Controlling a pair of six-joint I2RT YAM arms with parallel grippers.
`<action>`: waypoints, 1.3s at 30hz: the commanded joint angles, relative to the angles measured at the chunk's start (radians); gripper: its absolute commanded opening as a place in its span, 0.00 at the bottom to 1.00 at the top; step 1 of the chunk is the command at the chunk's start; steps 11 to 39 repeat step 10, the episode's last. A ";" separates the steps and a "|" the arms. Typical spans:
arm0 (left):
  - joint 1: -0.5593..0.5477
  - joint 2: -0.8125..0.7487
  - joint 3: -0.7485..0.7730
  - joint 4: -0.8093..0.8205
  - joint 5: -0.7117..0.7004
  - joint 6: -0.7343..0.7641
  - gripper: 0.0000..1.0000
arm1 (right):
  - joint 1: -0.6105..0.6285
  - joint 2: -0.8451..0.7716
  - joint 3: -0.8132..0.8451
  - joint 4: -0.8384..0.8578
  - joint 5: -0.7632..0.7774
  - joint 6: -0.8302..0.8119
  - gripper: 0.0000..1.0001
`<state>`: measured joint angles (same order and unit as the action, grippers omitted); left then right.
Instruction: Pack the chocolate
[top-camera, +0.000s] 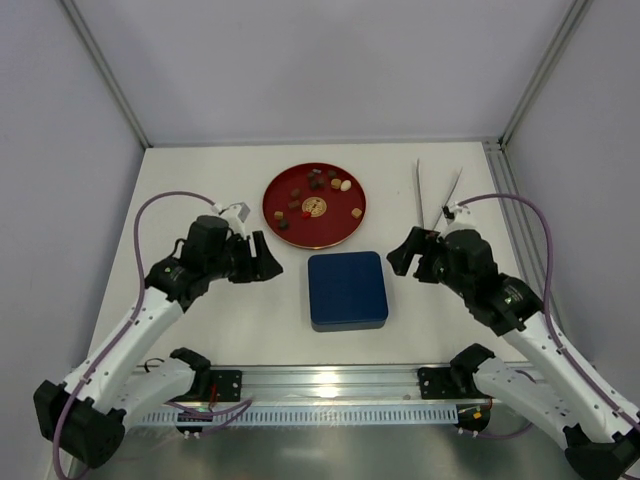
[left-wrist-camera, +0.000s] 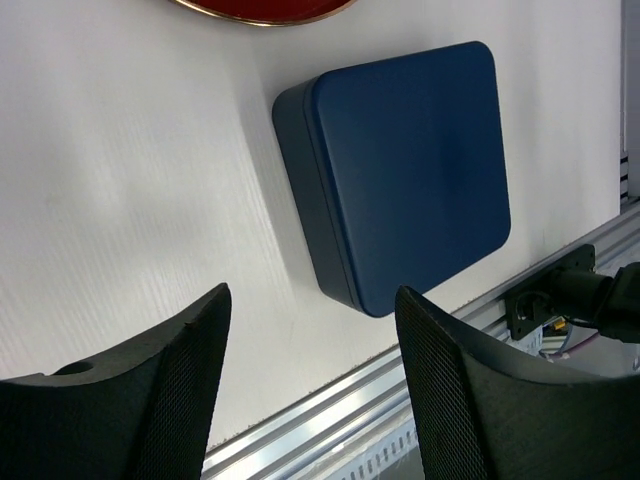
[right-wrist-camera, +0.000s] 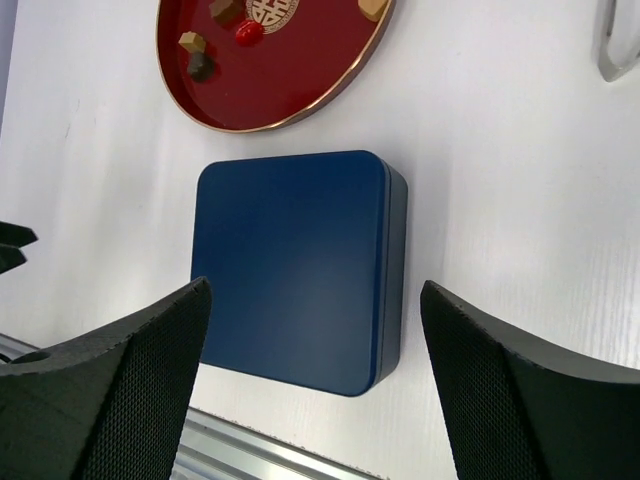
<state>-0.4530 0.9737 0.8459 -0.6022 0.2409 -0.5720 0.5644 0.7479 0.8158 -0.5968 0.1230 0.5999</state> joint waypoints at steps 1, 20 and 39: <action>0.005 -0.104 -0.011 -0.065 -0.002 0.035 0.66 | -0.004 -0.048 0.017 -0.066 0.055 -0.031 0.86; 0.005 -0.129 -0.008 -0.076 0.001 0.026 0.66 | -0.004 -0.108 -0.009 -0.075 0.089 -0.032 0.86; 0.005 -0.129 -0.008 -0.076 0.001 0.026 0.66 | -0.004 -0.108 -0.009 -0.075 0.089 -0.032 0.86</action>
